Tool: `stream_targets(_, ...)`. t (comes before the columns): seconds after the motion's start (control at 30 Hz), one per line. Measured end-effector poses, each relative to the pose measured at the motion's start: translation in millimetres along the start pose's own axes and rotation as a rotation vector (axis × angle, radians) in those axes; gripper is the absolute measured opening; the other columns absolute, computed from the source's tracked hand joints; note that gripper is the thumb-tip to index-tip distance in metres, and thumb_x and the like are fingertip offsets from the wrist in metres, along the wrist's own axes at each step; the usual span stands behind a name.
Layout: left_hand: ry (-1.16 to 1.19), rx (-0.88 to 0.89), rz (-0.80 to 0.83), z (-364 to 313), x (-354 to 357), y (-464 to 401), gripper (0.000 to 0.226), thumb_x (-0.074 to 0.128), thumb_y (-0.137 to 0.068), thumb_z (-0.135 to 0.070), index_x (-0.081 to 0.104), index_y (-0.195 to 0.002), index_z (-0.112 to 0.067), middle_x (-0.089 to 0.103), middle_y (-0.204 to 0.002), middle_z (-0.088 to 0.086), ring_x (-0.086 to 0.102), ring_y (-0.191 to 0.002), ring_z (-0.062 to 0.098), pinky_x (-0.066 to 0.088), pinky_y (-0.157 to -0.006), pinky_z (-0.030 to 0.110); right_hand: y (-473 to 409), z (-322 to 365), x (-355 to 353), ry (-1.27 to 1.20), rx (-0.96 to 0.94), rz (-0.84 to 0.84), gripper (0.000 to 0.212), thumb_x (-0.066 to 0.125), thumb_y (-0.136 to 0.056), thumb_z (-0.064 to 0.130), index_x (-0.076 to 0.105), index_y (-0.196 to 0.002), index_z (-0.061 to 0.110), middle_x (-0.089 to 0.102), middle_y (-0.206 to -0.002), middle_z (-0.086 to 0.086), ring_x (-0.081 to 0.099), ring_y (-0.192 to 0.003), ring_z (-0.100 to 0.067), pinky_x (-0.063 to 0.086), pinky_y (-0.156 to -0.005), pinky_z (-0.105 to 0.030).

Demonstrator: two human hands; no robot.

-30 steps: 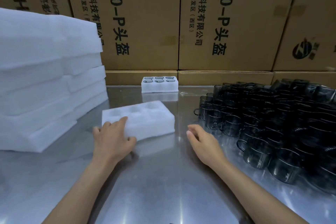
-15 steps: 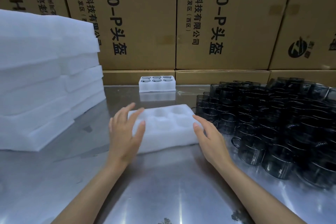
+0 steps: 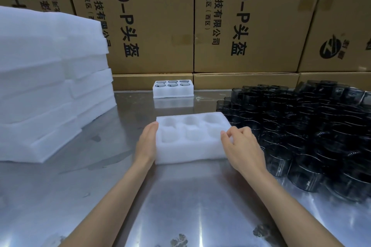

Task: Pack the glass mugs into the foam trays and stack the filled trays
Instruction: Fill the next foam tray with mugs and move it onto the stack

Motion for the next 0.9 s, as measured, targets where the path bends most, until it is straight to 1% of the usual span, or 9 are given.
stream_targets(0.2, 0.039, -0.004, 0.045, 4, 1, 4, 0.060, 0.048, -0.080, -0.055, 0.059, -0.124, -0.016, 0.058, -0.131, 0.002, 0.050, -0.126, 0.023, 0.032, -0.110, 0.049, -2, 6, -13, 0.049, -0.032, -0.066, 0.034, 0.036, -0.097, 0.039, 0.054, -0.078, 0.018, 0.045, -0.104, 0.004, 0.040, -0.100, -0.019, 0.039, -0.070, -0.033)
stream_targets(0.3, 0.061, 0.041, 0.089, 2, 4, 2, 0.041, 0.053, -0.090, -0.040, 0.060, -0.125, -0.020, 0.061, -0.128, -0.003, 0.053, -0.122, 0.017, 0.037, -0.108, 0.040, -8, 5, -38, 0.097, -0.059, -0.230, 0.027, 0.037, -0.098, 0.026, 0.061, -0.092, 0.016, 0.054, -0.109, -0.001, 0.043, -0.102, -0.025, 0.039, -0.080, -0.038)
stream_targets(0.37, 0.051, 0.109, 0.141, -7, 7, 6, 0.030, 0.058, -0.087, -0.028, 0.065, -0.116, -0.026, 0.068, -0.115, -0.008, 0.060, -0.111, 0.011, 0.047, -0.094, 0.023, -13, -5, -49, 0.197, -0.026, -0.270, 0.026, 0.040, -0.097, 0.019, 0.060, -0.113, 0.018, 0.057, -0.118, -0.004, 0.043, -0.111, -0.027, 0.034, -0.088, -0.040)
stream_targets(0.43, 0.024, 0.164, 0.219, -17, 12, 13, 0.038, 0.055, -0.076, -0.022, 0.066, -0.112, -0.025, 0.070, -0.108, -0.008, 0.064, -0.101, 0.009, 0.049, -0.079, 0.016, -20, -19, -44, 0.314, 0.052, -0.153, 0.033, 0.043, -0.095, 0.016, 0.053, -0.126, 0.016, 0.055, -0.127, -0.005, 0.040, -0.120, -0.028, 0.032, -0.094, -0.041)
stream_targets(0.5, -0.005, 0.200, 0.269, -21, 15, 16, 0.049, 0.049, -0.070, -0.017, 0.063, -0.116, -0.021, 0.069, -0.110, -0.006, 0.064, -0.100, 0.007, 0.048, -0.077, 0.016, -22, -27, -32, 0.422, 0.096, -0.016, 0.032, 0.043, -0.093, 0.016, 0.051, -0.125, 0.013, 0.053, -0.128, -0.006, 0.037, -0.122, -0.027, 0.032, -0.096, -0.041)
stream_targets(0.6, -0.024, 0.223, 0.279, -23, 14, 18, 0.053, 0.046, -0.067, -0.015, 0.062, -0.116, -0.023, 0.068, -0.110, -0.007, 0.062, -0.098, 0.005, 0.046, -0.073, 0.015, -24, -28, -28, 0.469, 0.087, 0.006, 0.029, 0.045, -0.094, 0.016, 0.051, -0.122, 0.016, 0.053, -0.127, -0.003, 0.037, -0.122, -0.026, 0.032, -0.095, -0.039)
stream_targets(0.77, -0.014, 0.228, 0.238, -23, 10, 17, 0.056, 0.043, -0.064, -0.017, 0.062, -0.117, -0.024, 0.067, -0.113, -0.004, 0.060, -0.096, 0.005, 0.044, -0.077, 0.021, -27, -27, -33, 0.453, 0.062, -0.071, 0.023, 0.049, -0.095, 0.016, 0.058, -0.116, 0.020, 0.056, -0.121, -0.002, 0.040, -0.119, -0.025, 0.032, -0.096, -0.039)
stream_targets(0.83, -0.016, 0.213, 0.166, -22, 3, 17, 0.067, 0.044, -0.062, -0.017, 0.054, -0.127, -0.027, 0.057, -0.125, -0.014, 0.053, -0.107, -0.006, 0.041, -0.088, 0.016, -27, -27, -35, 0.417, 0.053, -0.088, 0.020, 0.051, -0.094, 0.016, 0.062, -0.109, 0.023, 0.058, -0.118, -0.002, 0.041, -0.117, -0.025, 0.031, -0.096, -0.038)
stream_targets(0.9, -0.072, 0.212, 0.134, -22, 0, 17, 0.078, 0.044, -0.060, -0.017, 0.044, -0.138, -0.020, 0.044, -0.138, -0.013, 0.042, -0.125, -0.001, 0.034, -0.103, 0.021, -27, -25, -41, 0.357, 0.049, -0.130, 0.016, 0.053, -0.093, 0.016, 0.064, -0.105, 0.021, 0.060, -0.114, -0.003, 0.042, -0.116, -0.026, 0.031, -0.095, -0.038)
Point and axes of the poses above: each hand's wrist, its own y-axis away from the middle knuckle, its own x-axis out of the palm, z = x × y, the point moved 9 cm from there along -y, towards the middle knuckle
